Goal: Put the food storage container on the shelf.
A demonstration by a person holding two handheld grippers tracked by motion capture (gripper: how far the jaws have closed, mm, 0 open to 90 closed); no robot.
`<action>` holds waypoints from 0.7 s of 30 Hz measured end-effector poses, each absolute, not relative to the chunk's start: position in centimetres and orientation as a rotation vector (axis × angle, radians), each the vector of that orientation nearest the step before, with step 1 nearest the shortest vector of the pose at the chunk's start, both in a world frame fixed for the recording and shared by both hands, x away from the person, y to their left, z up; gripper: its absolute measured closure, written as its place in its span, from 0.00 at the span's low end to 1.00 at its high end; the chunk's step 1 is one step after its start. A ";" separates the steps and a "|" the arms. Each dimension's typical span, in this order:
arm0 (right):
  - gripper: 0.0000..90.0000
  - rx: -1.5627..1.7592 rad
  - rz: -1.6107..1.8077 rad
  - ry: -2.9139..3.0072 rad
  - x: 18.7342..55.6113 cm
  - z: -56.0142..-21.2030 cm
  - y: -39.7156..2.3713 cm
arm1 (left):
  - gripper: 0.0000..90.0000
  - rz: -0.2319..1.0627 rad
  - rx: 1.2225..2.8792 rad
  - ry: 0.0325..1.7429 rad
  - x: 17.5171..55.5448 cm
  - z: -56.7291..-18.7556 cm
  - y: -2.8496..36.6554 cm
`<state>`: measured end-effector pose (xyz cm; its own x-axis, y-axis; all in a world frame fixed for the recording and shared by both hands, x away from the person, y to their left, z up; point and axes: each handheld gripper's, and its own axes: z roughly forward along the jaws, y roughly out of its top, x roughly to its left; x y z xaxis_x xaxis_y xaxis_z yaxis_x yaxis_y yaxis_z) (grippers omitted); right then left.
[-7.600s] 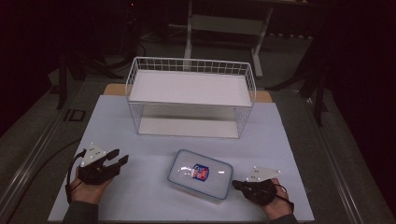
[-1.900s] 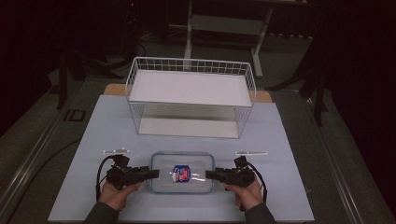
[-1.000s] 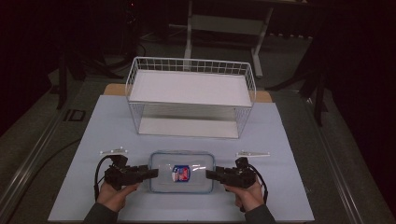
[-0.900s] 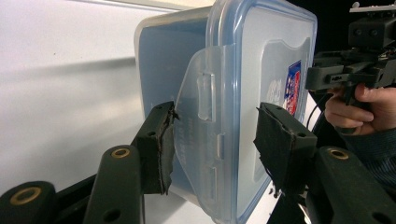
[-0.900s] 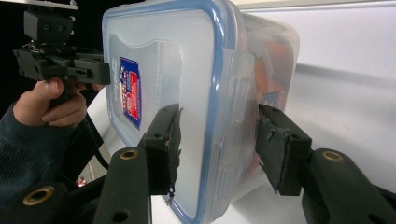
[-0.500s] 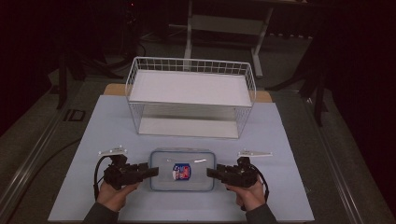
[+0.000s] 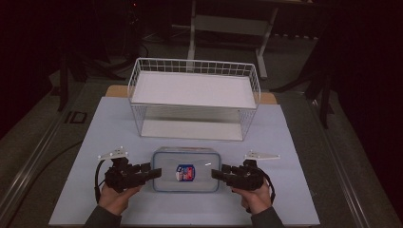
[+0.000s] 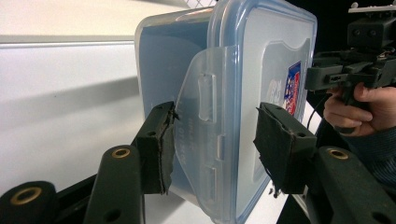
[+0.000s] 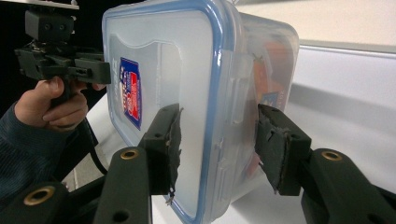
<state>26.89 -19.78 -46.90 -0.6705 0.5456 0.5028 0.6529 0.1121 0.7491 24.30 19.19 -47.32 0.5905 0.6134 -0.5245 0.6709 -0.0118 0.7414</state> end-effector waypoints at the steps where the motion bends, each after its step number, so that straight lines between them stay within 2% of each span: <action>1: 0.57 -1.226 -1.616 -2.265 26.9 -46.9 -19.8 | 0.54 -0.060 1.692 1.073 24.3 -47.3 19.2; 21: 0.57 -1.177 -1.724 -2.301 26.6 -44.6 -20.0 | 0.54 0.001 1.669 1.020 24.0 -45.2 19.1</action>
